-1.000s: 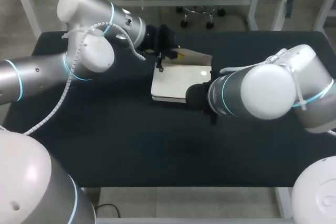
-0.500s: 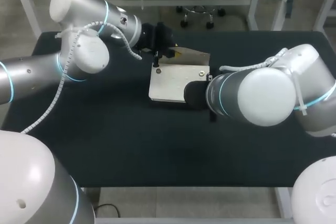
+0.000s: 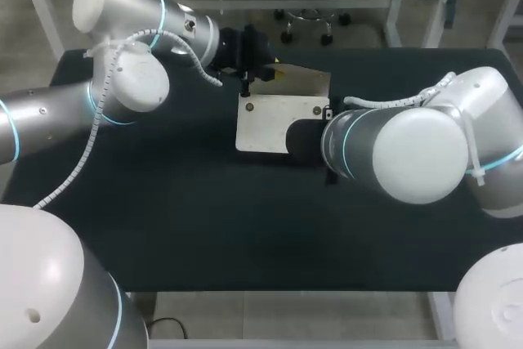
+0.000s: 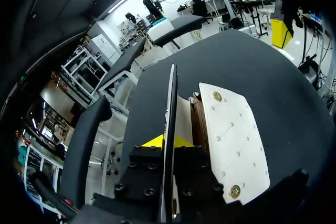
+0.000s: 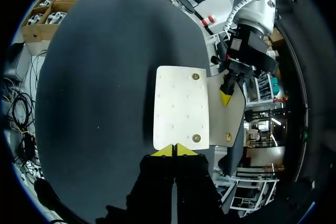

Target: Pick up the bag, open it, inspect its contents, close it, and place it on the opposite side

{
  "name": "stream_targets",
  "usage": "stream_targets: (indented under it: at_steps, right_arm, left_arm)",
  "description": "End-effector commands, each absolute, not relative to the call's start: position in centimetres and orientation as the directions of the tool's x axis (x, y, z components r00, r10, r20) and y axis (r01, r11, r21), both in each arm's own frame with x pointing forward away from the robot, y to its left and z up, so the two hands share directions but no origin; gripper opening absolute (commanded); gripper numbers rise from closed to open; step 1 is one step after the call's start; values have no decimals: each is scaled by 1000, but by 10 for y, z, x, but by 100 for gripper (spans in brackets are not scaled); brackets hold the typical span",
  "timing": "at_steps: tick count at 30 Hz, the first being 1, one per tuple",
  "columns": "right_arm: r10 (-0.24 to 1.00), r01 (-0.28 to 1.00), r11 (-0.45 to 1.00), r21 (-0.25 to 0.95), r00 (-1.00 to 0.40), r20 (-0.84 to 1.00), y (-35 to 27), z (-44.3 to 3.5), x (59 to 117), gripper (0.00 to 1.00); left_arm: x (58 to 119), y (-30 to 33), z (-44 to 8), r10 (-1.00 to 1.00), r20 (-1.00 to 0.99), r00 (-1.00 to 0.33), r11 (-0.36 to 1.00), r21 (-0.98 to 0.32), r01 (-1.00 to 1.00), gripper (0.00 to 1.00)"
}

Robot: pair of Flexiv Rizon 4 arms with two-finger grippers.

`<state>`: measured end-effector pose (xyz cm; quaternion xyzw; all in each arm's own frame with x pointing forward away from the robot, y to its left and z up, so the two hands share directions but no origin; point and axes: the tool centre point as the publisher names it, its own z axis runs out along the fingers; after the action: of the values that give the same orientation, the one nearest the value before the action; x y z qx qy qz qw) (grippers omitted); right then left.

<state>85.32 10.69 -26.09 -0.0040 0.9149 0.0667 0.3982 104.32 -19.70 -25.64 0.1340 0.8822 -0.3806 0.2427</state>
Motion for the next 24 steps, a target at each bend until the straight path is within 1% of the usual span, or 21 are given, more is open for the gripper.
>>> stream_targets:
  at_steps: [1,9,17,24]
  right_arm:
    - [94,-64,990,124,-352,-931,108,-257,852,0]
    - [109,-64,989,136,-317,-942,106,-247,858,0]
    - [125,-45,989,144,-286,-950,100,-243,877,0]
    - [124,-40,989,141,-285,-950,102,-243,902,0]
  left_arm:
    - [1034,-196,-239,63,-527,-848,683,-596,421,0]
    - [1022,-201,-223,89,-499,-862,667,-613,424,0]
    - [1010,-205,-225,100,-490,-866,666,-614,424,0]
    - [1001,-206,-227,96,-480,-872,655,-629,419,0]
